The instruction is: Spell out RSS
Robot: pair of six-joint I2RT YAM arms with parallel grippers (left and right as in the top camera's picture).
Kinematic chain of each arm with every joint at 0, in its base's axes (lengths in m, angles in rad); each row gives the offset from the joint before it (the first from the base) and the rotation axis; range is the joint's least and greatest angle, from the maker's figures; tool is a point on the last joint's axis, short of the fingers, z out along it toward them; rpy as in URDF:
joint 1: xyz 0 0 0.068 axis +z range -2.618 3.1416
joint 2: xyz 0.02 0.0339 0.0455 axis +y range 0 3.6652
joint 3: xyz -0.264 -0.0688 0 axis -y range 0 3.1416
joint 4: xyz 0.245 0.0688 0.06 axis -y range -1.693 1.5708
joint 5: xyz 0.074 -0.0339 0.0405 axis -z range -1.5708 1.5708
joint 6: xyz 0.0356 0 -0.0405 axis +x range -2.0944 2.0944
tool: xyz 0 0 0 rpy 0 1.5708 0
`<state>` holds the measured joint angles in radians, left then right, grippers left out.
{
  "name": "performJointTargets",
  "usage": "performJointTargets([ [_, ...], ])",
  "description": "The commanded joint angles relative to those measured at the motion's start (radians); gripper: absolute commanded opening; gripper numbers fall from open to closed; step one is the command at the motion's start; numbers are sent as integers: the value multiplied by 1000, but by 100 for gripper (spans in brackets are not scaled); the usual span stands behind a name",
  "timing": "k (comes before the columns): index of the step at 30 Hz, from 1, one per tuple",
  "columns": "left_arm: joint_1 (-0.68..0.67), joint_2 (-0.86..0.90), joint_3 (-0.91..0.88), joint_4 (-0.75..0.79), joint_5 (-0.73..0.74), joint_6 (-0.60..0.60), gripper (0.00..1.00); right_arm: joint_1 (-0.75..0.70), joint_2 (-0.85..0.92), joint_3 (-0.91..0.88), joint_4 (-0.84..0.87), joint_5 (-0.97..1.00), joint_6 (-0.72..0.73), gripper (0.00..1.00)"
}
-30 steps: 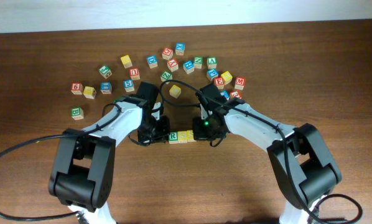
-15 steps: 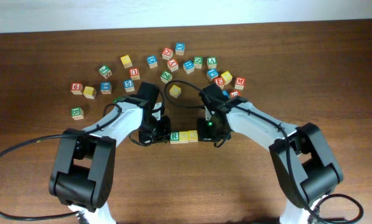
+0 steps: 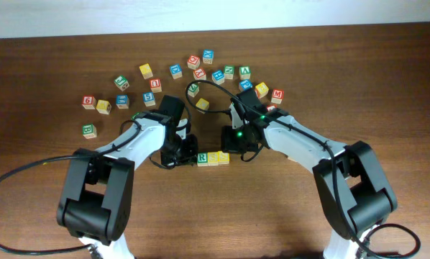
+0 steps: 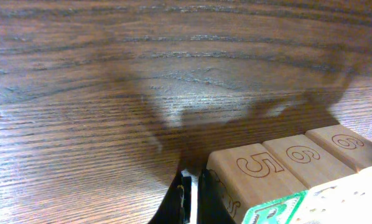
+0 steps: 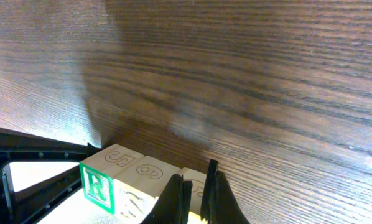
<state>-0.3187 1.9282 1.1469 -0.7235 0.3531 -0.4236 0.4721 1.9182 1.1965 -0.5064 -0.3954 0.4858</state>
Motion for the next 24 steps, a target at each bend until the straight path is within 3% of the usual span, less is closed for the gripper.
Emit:
performJointTargets([
  [1,-8,53,-35,-2,-34,-9,0,8,3,4,-13,-13,-10,4],
  [11,-8,53,-35,-2,-34,-8,0,3,3,5,2,59,-10,5],
  [16,-8,53,-35,-2,-35,-9,0,-142,3,4,-237,60,-11,5],
  [24,-9,53,-35,6,-15,-9,0,9,3,-20,-169,59,28,5],
])
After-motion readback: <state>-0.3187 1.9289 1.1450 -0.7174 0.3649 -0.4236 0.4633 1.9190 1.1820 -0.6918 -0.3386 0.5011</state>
